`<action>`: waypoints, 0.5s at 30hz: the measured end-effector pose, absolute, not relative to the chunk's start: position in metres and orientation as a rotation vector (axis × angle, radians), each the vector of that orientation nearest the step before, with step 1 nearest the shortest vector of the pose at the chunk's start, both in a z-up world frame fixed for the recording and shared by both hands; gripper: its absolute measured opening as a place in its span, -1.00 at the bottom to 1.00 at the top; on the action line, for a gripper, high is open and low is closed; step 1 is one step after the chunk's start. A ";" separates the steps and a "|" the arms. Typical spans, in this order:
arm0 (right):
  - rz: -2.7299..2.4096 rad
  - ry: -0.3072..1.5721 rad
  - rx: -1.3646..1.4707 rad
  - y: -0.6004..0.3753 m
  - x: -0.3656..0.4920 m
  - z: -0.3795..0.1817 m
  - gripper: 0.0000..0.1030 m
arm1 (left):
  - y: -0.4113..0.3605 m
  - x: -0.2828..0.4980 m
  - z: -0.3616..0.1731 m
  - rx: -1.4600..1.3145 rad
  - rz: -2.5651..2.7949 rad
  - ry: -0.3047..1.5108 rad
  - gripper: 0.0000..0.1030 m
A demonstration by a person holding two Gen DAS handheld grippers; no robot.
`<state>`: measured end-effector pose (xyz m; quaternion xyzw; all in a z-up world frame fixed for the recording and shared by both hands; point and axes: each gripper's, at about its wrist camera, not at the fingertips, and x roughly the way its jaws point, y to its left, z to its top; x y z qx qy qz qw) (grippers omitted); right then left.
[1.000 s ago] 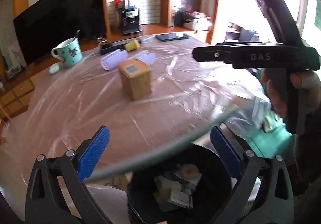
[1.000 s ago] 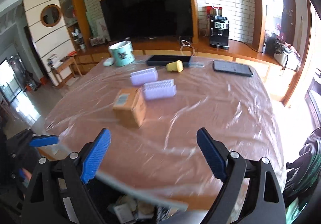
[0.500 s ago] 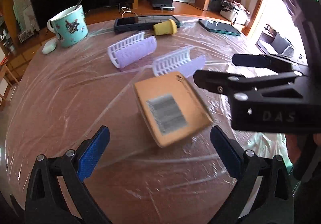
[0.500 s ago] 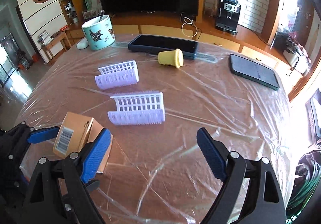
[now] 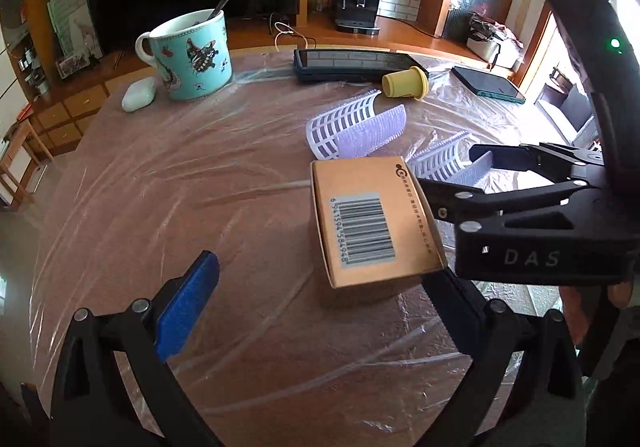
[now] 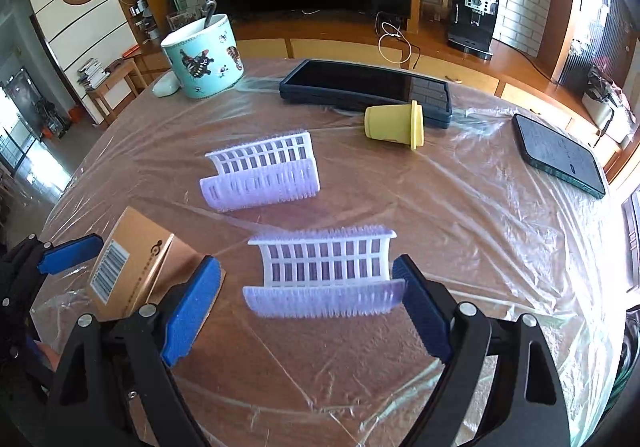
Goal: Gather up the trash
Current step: 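Grasp the cardboard box with the left tool while the right tool grasps a lavender hair roller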
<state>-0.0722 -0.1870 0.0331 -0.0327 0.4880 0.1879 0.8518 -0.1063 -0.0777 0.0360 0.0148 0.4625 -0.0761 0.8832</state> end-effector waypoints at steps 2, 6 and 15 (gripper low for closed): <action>0.397 1.038 -0.054 -0.187 -0.070 0.030 0.68 | -0.077 -0.102 0.035 0.031 -0.179 0.966 0.95; 0.387 1.043 -0.034 -0.191 -0.067 0.024 0.68 | -0.079 -0.097 0.029 0.038 -0.221 0.992 0.95; 0.396 1.026 -0.012 -0.198 -0.066 0.023 0.42 | -0.077 -0.092 0.033 -0.013 -0.250 0.980 0.72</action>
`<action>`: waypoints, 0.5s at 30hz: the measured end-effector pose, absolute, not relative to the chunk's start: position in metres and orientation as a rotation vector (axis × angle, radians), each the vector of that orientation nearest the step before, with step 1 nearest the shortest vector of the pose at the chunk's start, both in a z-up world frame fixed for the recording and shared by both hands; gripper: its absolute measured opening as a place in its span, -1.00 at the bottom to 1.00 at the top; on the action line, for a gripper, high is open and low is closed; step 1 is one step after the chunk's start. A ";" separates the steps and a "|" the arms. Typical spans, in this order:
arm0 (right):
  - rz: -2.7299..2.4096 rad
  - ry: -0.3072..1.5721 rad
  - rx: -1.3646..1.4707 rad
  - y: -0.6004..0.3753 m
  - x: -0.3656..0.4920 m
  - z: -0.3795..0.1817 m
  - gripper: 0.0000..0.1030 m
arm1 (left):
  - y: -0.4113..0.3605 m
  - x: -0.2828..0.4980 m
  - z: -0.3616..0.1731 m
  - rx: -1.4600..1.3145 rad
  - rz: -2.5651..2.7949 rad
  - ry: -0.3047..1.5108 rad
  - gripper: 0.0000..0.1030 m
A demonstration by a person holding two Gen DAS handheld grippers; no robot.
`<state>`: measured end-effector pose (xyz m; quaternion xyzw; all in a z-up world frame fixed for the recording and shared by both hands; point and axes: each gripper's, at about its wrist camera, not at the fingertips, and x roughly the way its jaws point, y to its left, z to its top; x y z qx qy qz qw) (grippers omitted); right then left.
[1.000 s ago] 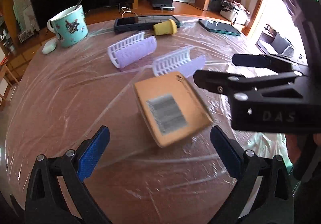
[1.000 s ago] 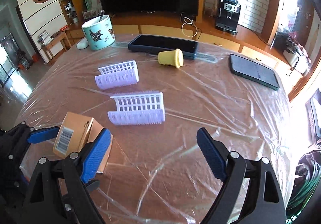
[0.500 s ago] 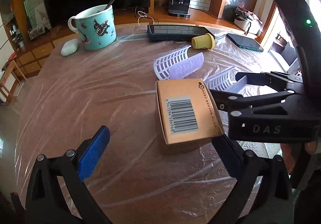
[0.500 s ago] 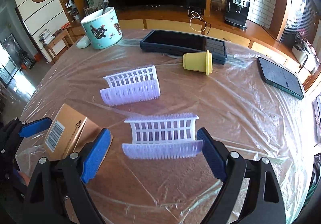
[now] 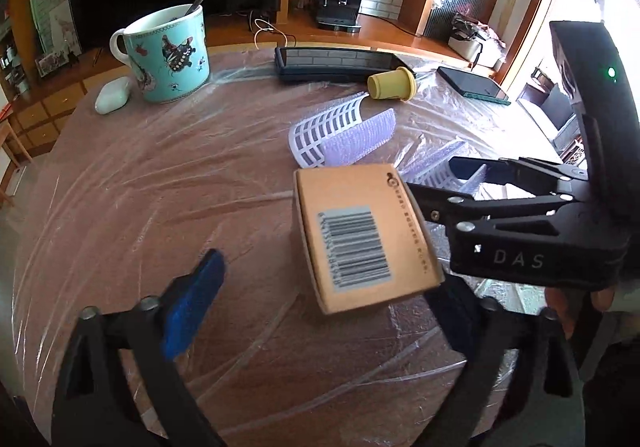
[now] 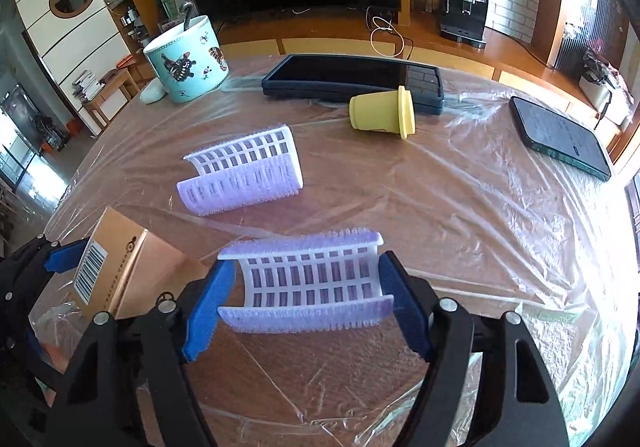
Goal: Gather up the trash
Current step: 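Grasp the cardboard box with the left tool while the right tool grasps a lavender hair roller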
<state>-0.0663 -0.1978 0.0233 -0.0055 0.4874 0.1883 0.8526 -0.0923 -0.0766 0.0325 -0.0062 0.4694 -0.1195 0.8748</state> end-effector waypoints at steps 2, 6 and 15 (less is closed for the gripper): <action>0.392 1.022 -0.002 -0.200 -0.066 0.024 0.42 | -0.077 -0.091 0.035 -0.021 -0.261 0.982 0.47; 0.397 1.005 0.008 -0.205 -0.075 0.029 0.42 | -0.075 -0.092 0.040 -0.039 -0.286 0.987 0.22; 0.403 0.974 0.058 -0.223 -0.099 0.039 0.42 | -0.075 -0.102 0.047 -0.019 -0.311 0.956 -0.05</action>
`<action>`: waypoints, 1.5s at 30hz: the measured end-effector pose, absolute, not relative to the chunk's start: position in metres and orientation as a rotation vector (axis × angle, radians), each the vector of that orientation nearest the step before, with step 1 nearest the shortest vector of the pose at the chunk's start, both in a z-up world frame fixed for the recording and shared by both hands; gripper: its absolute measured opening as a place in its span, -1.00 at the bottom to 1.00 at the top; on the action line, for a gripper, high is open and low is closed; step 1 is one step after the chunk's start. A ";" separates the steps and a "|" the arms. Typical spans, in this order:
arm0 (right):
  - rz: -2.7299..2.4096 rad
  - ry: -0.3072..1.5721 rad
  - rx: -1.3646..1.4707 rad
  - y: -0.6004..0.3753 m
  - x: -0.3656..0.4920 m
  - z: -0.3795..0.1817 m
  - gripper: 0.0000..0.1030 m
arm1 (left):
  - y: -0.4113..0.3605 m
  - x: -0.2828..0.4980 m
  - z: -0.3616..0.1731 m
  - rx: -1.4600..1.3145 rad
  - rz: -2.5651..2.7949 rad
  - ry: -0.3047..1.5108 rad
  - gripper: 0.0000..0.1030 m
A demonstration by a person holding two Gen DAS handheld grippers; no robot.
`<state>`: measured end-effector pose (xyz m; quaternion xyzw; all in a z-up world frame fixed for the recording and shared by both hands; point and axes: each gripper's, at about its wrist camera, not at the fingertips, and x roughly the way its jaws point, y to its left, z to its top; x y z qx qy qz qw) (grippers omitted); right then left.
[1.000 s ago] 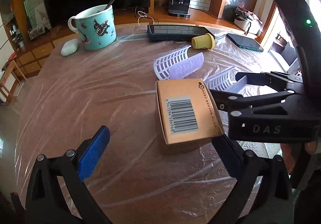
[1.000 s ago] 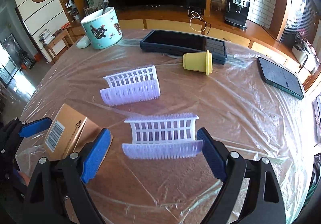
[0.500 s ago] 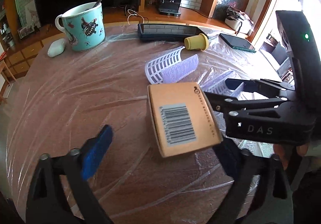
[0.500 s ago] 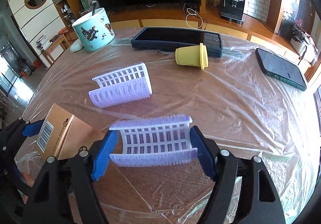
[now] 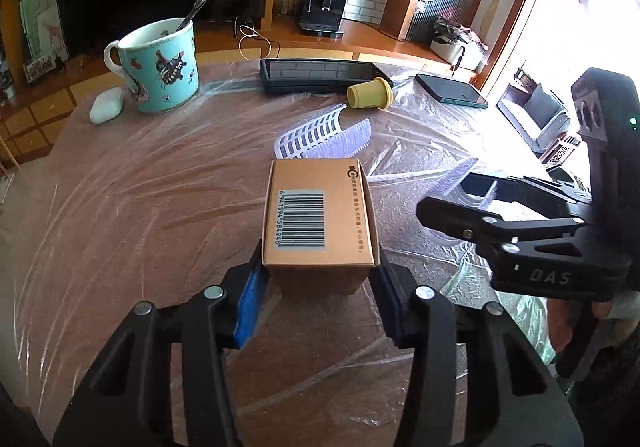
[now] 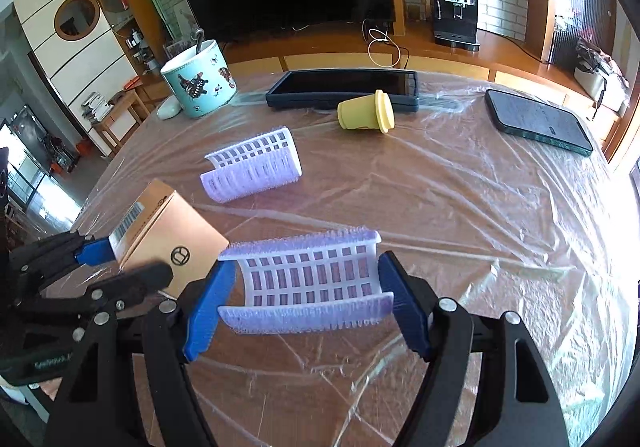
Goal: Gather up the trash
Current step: 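Grasp the cardboard box with the left tool while the right tool grasps a lavender hair roller, then carry the cardboard box with the left tool while the right tool carries the hair roller over the bin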
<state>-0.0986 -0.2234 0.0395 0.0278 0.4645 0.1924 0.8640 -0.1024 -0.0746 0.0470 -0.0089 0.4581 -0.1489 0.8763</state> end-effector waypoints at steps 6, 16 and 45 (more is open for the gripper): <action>0.407 0.972 0.057 -0.225 -0.106 0.040 0.42 | -0.080 -0.103 0.046 0.020 -0.346 0.933 0.15; 0.383 0.967 0.072 -0.232 -0.108 0.039 0.42 | -0.085 -0.092 0.036 0.037 -0.343 0.961 -0.04; 0.496 0.888 0.091 -0.250 -0.225 0.069 0.42 | -0.086 -0.188 0.069 0.046 -0.422 0.894 -0.06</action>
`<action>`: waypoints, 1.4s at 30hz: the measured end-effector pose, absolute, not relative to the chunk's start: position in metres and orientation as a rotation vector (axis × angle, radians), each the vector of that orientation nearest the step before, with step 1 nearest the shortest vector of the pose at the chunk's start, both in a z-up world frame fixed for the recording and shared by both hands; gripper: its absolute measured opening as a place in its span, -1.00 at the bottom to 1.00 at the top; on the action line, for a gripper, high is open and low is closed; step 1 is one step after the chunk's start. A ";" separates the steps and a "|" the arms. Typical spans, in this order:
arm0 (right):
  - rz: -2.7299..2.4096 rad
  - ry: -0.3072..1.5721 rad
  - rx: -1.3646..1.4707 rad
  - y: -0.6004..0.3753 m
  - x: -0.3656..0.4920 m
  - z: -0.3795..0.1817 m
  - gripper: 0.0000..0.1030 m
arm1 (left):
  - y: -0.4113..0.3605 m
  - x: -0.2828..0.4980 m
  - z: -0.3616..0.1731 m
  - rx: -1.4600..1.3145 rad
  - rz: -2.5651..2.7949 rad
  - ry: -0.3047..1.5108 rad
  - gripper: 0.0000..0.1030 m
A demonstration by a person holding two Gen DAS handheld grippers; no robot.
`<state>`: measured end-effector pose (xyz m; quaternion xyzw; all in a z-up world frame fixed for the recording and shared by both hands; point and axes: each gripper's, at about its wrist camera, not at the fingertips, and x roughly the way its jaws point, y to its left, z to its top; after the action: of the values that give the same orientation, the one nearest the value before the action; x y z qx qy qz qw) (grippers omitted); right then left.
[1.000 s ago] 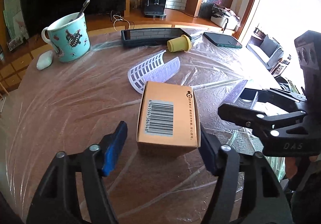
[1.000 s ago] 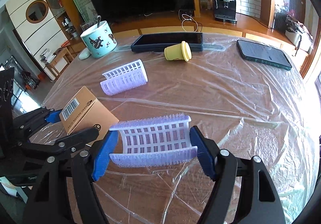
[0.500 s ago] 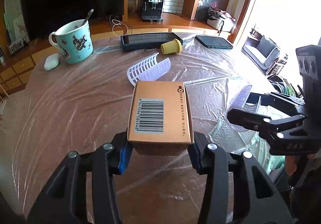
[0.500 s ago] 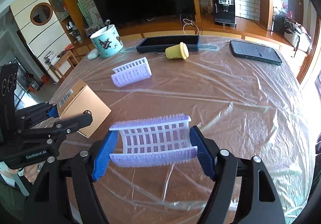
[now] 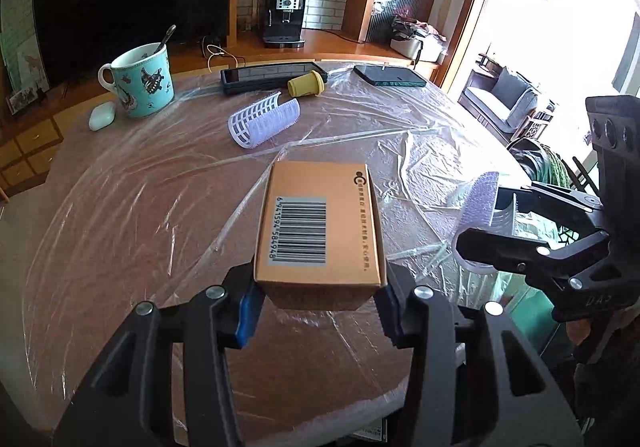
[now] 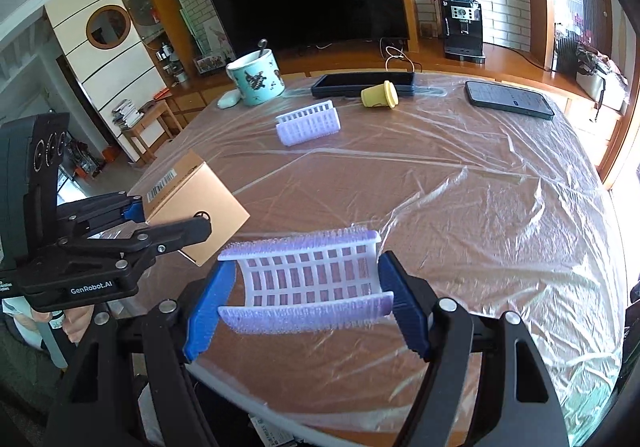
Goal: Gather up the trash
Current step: 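Carry the cardboard box with the left tool while the right tool carries the hair roller over the bin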
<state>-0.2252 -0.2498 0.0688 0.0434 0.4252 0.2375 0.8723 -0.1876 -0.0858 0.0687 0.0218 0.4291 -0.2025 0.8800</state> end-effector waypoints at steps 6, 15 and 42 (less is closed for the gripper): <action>0.522 0.875 0.088 -0.252 -0.252 0.074 0.42 | -0.086 -0.213 0.073 0.062 -0.450 0.881 -0.05; 0.577 0.866 0.091 -0.253 -0.284 0.078 0.42 | -0.085 -0.243 0.075 0.071 -0.492 0.875 -0.05; 0.665 0.956 0.063 -0.247 -0.354 0.051 0.42 | -0.093 -0.323 0.049 0.185 -0.591 0.939 -0.05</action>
<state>-0.3538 -0.2468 0.0512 0.0300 0.4512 0.3140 0.8349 -0.3227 -0.0930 0.0494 0.0876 0.4450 -0.2801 0.8460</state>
